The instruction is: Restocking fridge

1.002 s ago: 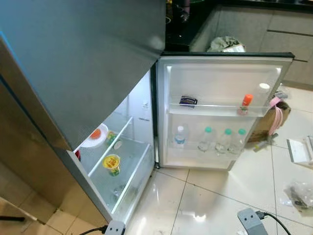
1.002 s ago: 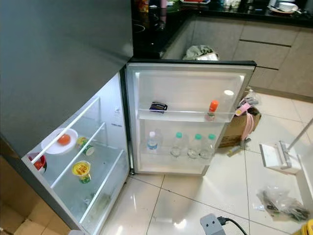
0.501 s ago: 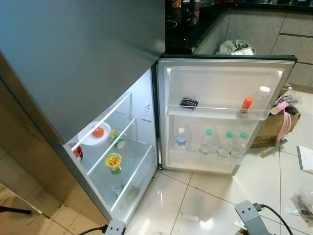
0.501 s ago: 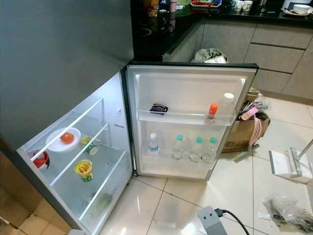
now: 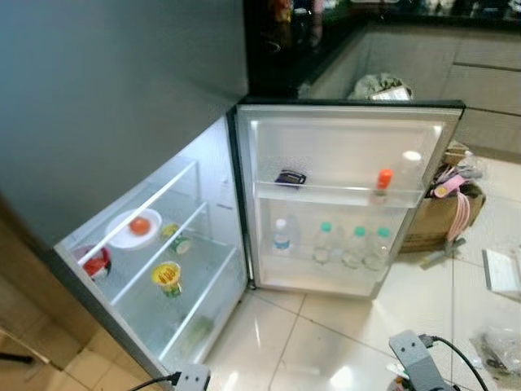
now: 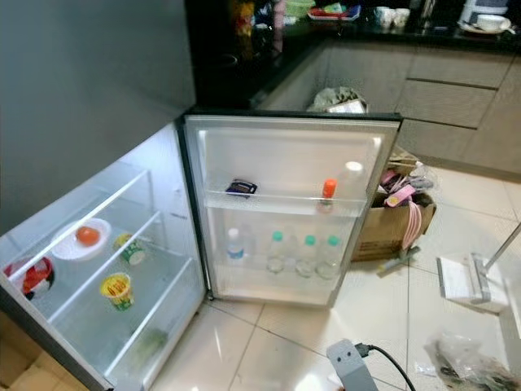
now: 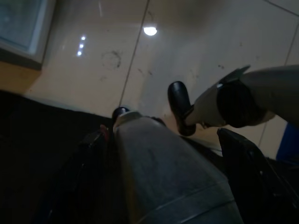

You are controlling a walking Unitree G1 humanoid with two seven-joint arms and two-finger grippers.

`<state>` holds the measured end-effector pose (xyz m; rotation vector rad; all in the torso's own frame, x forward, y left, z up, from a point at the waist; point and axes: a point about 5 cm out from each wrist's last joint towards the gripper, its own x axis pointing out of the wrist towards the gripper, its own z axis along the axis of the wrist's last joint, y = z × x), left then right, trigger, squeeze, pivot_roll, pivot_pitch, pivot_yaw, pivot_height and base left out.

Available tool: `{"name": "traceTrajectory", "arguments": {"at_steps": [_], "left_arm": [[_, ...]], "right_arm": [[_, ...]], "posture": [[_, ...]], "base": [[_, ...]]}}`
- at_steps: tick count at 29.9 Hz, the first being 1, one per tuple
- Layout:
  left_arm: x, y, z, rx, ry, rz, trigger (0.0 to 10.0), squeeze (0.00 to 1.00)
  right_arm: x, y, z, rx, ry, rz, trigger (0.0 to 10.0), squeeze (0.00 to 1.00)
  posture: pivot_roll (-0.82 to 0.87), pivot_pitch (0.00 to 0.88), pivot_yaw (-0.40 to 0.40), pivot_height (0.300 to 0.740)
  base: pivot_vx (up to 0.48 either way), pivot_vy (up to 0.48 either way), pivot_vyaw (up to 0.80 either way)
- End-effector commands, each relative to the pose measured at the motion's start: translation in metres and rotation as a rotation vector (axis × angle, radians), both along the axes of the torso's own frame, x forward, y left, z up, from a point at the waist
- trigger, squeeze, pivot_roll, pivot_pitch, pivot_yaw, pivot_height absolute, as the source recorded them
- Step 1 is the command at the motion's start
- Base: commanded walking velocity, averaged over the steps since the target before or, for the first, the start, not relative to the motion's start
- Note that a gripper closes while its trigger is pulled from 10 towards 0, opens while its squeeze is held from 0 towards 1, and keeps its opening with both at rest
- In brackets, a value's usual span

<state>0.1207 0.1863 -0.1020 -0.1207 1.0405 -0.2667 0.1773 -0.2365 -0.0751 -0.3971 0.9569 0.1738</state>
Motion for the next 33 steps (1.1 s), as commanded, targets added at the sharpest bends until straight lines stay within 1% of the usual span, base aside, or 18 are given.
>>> {"name": "traceTrajectory", "arguments": {"at_steps": [1, 7, 10, 14, 16, 17, 20, 27, 33], "left_arm": [[-0.0072, 0.0027, -0.0023, 0.008, 0.029, 0.019, 10.0, 0.00], [-0.0043, 0.0020, -0.0016, 0.004, 0.021, 0.022, 10.0, 0.00], [-0.0047, 0.0005, -0.0017, -0.005, 0.028, -0.002, 10.0, 0.00], [-0.0060, 0.0004, -0.0021, -0.005, 0.030, 0.004, 10.0, 0.00], [-0.0061, 0.0015, -0.0023, 0.014, 0.027, 0.008, 10.0, 0.00], [-0.0052, 0.0031, -0.0020, 0.017, 0.024, 0.038, 10.0, 0.00], [-0.0038, 0.0055, -0.0017, 0.027, 0.019, 0.069, 10.0, 0.00], [-0.0023, 0.0058, -0.0012, 0.039, 0.010, 0.069, 10.0, 0.00], [-0.0014, 0.0043, -0.0009, 0.013, 0.008, 0.078, 10.0, 0.00]], "right_arm": [[0.0052, 0.0048, 0.0016, 0.018, -0.016, 0.013, 10.0, 0.00], [0.0068, 0.0048, 0.0024, 0.014, -0.019, 0.020, 10.0, 0.00], [0.0065, 0.0053, 0.0021, 0.013, -0.018, 0.026, 10.0, 0.00], [0.0057, 0.0059, 0.0016, 0.014, -0.015, 0.030, 10.0, 0.00], [0.0054, 0.0061, 0.0015, 0.015, -0.014, 0.032, 10.0, 0.00], [0.0054, 0.0061, 0.0015, 0.014, -0.013, 0.034, 10.0, 0.00], [0.0055, 0.0062, 0.0015, 0.014, -0.013, 0.036, 10.0, 0.00], [0.0054, 0.0058, 0.0016, 0.013, -0.011, 0.043, 10.0, 0.00], [0.0052, 0.0059, 0.0016, 0.014, -0.010, 0.049, 10.0, 0.00]], "posture": [[-0.10, 0.000, -0.027, 0.740], [-0.10, 0.000, -0.029, 0.740], [-0.10, 0.000, -0.030, 0.740], [-0.10, 0.000, -0.031, 0.740], [-0.10, 0.000, -0.031, 0.740], [-0.10, 0.000, -0.031, 0.740], [-0.10, 0.000, -0.032, 0.740], [-0.10, 0.000, -0.032, 0.740], [-0.10, 0.000, -0.032, 0.740]], "base": [[0.000, 0.000, 0.00], [0.000, 0.000, 0.00], [0.000, 0.000, 0.00], [0.000, -0.472, 0.00], [0.000, -0.469, 0.00], [0.000, 0.000, 0.00], [0.000, 0.000, 0.00], [0.000, 0.000, 0.00], [0.000, 0.000, 0.00]]}}
